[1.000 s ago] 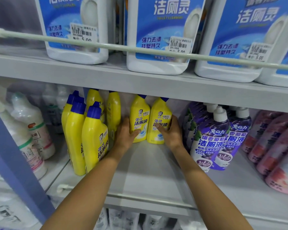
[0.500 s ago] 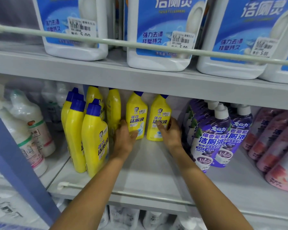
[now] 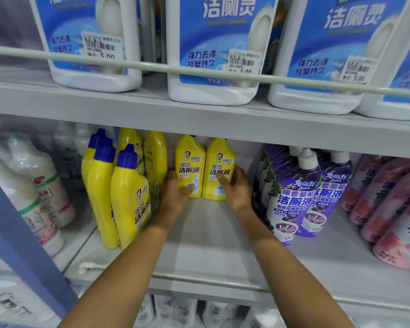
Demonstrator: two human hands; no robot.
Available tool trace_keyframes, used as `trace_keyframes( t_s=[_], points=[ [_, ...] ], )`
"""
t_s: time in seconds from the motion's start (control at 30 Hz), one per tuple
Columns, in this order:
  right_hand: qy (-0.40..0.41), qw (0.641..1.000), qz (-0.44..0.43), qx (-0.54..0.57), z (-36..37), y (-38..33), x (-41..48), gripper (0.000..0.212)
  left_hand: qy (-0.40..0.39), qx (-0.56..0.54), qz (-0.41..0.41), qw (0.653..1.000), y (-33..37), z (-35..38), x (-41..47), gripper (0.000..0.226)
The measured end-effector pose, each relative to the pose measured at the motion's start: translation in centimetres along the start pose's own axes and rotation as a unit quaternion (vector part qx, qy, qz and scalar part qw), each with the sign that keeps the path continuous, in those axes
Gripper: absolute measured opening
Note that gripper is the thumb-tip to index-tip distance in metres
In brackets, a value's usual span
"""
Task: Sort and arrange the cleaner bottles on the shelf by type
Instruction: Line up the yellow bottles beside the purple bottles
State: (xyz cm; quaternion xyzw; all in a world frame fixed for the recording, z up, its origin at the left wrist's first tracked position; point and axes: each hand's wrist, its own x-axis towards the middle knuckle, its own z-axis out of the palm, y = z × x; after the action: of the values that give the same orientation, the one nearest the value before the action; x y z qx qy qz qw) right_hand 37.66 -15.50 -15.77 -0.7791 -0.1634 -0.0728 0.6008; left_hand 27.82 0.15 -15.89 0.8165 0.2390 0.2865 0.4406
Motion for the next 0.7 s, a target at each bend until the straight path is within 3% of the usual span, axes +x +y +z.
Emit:
trace_keyframes(
  t_s=[0.3,0.5,0.67,0.7],
  points=[
    [-0.026,1.0,-0.002,-0.004,-0.1,0.5,0.2,0.058,-0.032,-0.085,-0.026,0.996,0.2,0.2,-0.4,0.063],
    [-0.063,0.998,0.011,-0.029,-1.3,-1.5,-1.0,0.056,-0.047,-0.149,-0.031,0.987,0.1,-0.5,-1.0,0.066],
    [-0.072,0.997,0.035,0.011,-2.9,-3.7,-4.0,0.042,-0.071,-0.183,-0.049,0.979,1.0,-2.0,-2.7,0.043],
    [-0.072,0.996,0.044,0.03,-3.2,-3.9,-4.7,0.04,-0.071,-0.198,-0.053,0.976,1.5,-2.4,-3.3,0.047]
  ],
)
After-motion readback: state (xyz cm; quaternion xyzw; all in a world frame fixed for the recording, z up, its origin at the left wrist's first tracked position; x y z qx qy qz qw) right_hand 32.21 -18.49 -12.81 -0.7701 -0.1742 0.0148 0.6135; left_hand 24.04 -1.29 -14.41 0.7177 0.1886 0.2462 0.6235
